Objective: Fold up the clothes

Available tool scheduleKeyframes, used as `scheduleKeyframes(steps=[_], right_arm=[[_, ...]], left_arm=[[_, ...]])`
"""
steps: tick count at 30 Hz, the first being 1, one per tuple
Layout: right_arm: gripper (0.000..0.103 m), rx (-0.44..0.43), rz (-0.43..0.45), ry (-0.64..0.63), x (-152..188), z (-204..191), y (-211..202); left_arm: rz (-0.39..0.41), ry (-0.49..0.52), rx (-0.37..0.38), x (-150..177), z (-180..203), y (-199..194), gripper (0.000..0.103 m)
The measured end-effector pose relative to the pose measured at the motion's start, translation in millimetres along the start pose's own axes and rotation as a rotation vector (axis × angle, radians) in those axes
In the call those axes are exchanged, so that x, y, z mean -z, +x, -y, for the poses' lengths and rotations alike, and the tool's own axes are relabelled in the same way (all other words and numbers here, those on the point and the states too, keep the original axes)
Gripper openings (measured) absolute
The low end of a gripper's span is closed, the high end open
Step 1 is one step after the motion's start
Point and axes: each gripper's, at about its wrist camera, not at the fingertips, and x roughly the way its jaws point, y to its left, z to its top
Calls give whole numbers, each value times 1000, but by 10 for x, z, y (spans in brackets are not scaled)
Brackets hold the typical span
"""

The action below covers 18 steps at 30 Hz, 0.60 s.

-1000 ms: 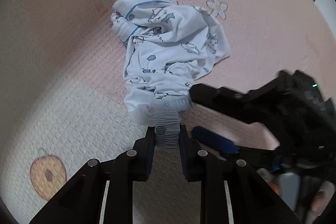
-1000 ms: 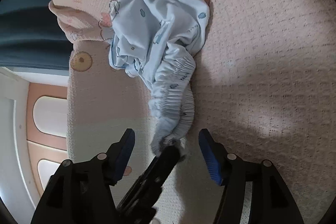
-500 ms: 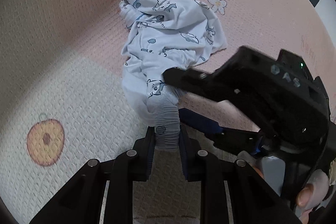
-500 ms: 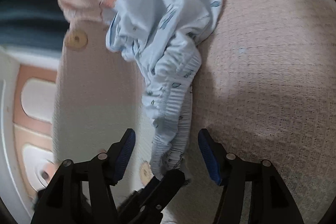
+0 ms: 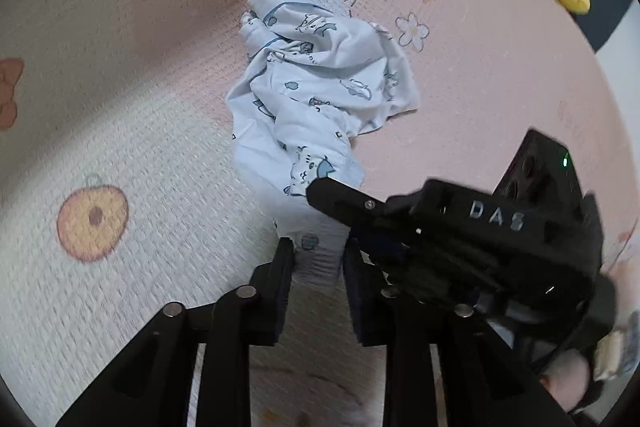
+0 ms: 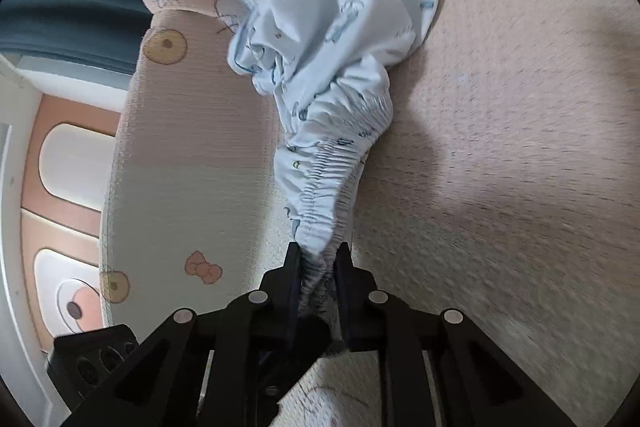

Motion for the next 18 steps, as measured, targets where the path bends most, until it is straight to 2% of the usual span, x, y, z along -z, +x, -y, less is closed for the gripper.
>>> scheduleKeyframes(steps=[1,2,6,11,14,18], right_arm=[[8,9,8,-3,9,-18,-50],[8,15,18,1,21,-23,-111],[8,28,47,18,113,112,-425],[8,55,61,41,165,224,-688],[8,73,45,62,200,266,-774],[8,134,45,73,234,311,-901]], left_arm=[[-6,-14,2,69,-36,-91,56],[-4,-34,-2,138,-80,-176,70],[17,-105,-51,281,-115,-340,71],[-5,-187,-3,348,-106,-391,71],[1,-180,9,448,-246,-556,71],[12,-154,11,234,-151,-396,71]])
